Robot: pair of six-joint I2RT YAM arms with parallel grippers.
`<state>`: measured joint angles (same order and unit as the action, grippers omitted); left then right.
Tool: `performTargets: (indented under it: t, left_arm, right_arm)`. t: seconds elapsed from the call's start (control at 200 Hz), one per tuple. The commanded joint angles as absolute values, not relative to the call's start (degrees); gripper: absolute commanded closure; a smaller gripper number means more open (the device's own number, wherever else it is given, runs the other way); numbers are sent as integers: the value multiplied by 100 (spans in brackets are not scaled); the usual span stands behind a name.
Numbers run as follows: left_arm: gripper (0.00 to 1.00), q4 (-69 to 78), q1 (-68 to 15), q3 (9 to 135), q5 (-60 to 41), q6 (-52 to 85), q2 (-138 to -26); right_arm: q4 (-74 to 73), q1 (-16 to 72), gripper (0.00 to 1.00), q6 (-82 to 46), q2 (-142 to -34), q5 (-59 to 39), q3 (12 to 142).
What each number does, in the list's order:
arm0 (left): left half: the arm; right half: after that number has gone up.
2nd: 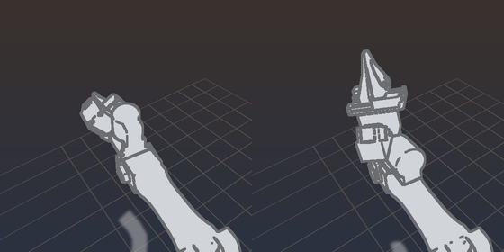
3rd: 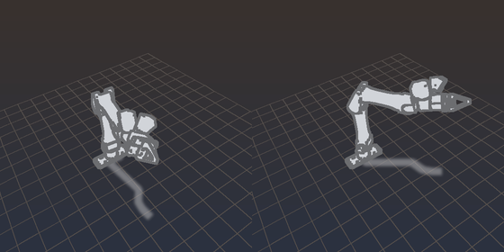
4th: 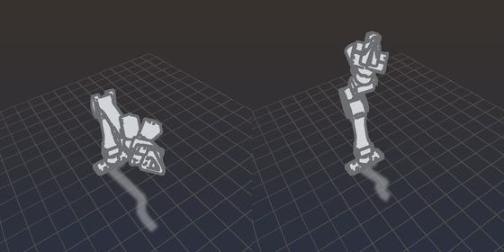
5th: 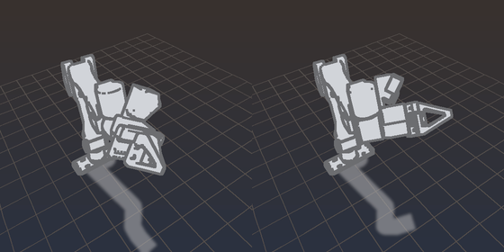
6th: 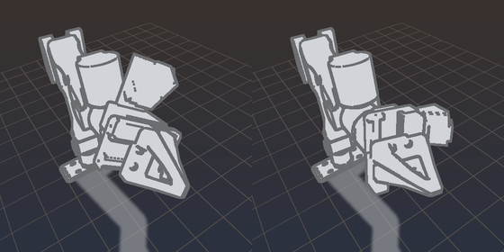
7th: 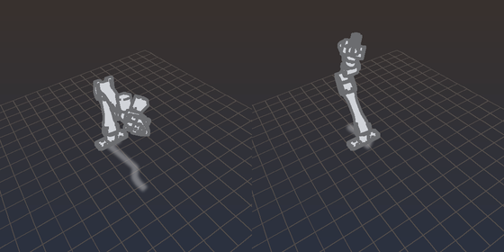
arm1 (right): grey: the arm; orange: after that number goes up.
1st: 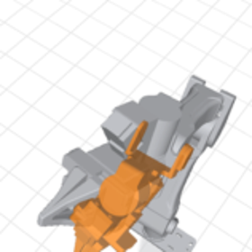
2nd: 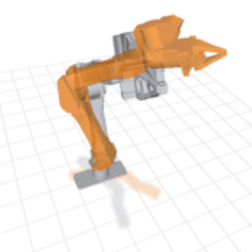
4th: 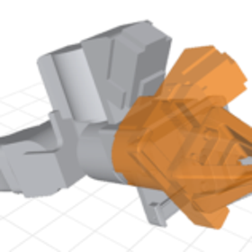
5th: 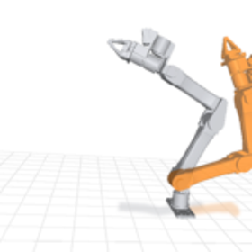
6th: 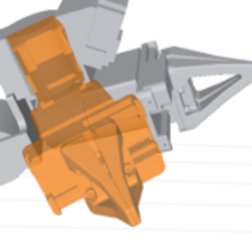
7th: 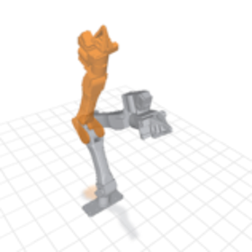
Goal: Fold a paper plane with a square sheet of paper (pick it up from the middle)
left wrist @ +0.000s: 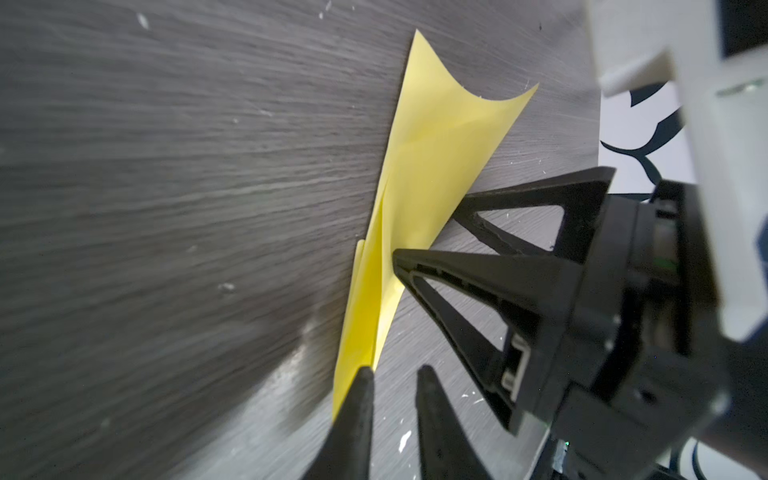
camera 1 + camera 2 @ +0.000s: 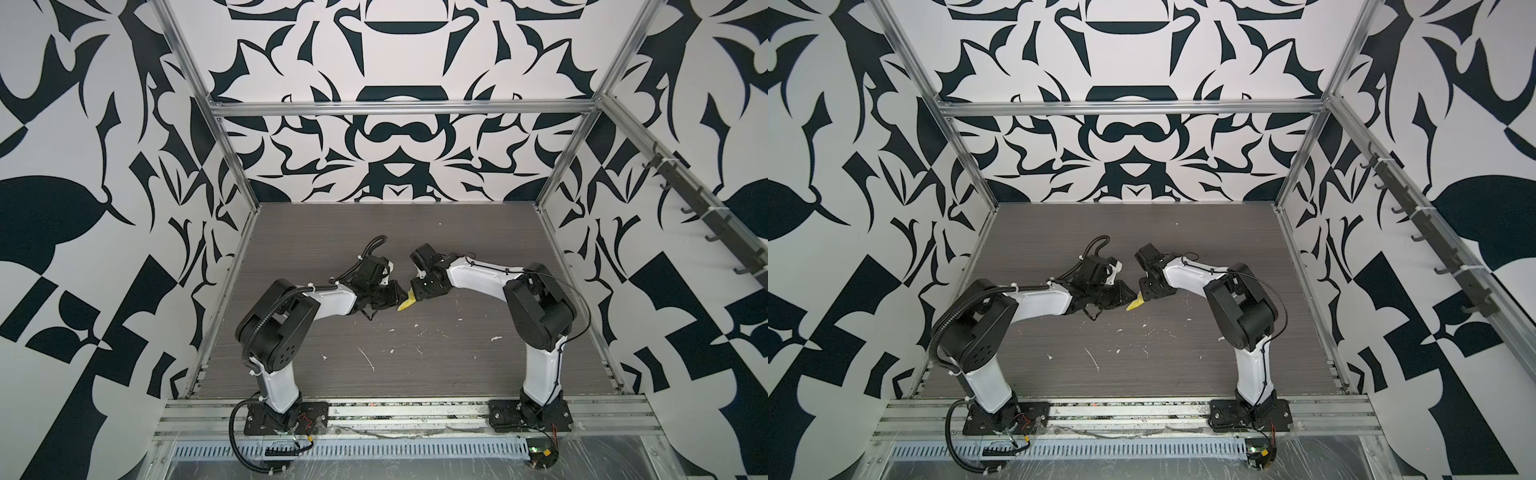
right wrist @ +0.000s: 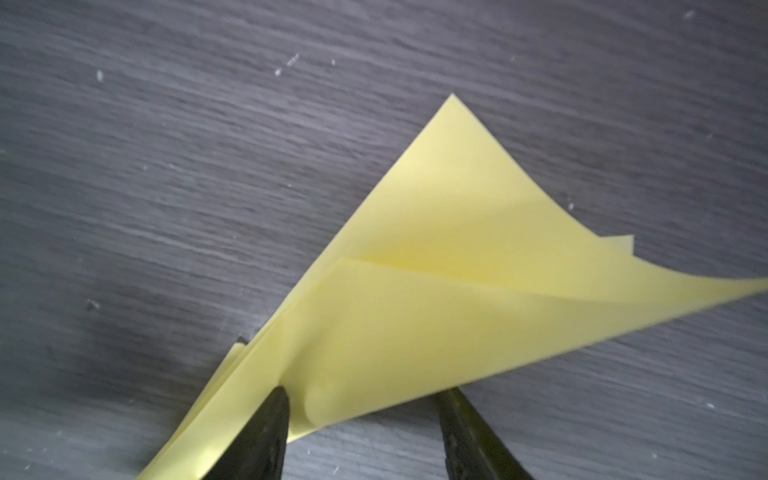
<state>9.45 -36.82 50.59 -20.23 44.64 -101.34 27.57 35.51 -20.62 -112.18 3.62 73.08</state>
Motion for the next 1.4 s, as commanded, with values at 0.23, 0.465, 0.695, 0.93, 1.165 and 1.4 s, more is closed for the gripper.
performTargets:
  t: [0.23,0.465,0.695,0.93,1.165,1.4]
  left_arm:
    - [79,711,-3801,5036,-1994,4098,-10203]
    - [84,611,-3806,5010,-1945,4043,-10246]
    - [89,564,-3806,4976,-1925,4061,-10266]
    - [91,422,-3810,5020,-2007,4186,-10326]
    - [93,422,-3806,5010,-2105,4260,-10327]
    - [95,422,-3841,5011,-2125,4300,-10364]
  right_arm:
    - [3383,3555,40,-2154,-11804,132,6987]
    - [3392,3551,40,-2176,-11802,132,6987]
    - [3445,3552,39,-2247,-11883,140,7022]
    - [3494,3551,39,-2298,-11936,193,7029]
    - [3515,3551,41,-2390,-12004,198,7025]
    - [3522,3560,43,-2598,-12041,266,6975]
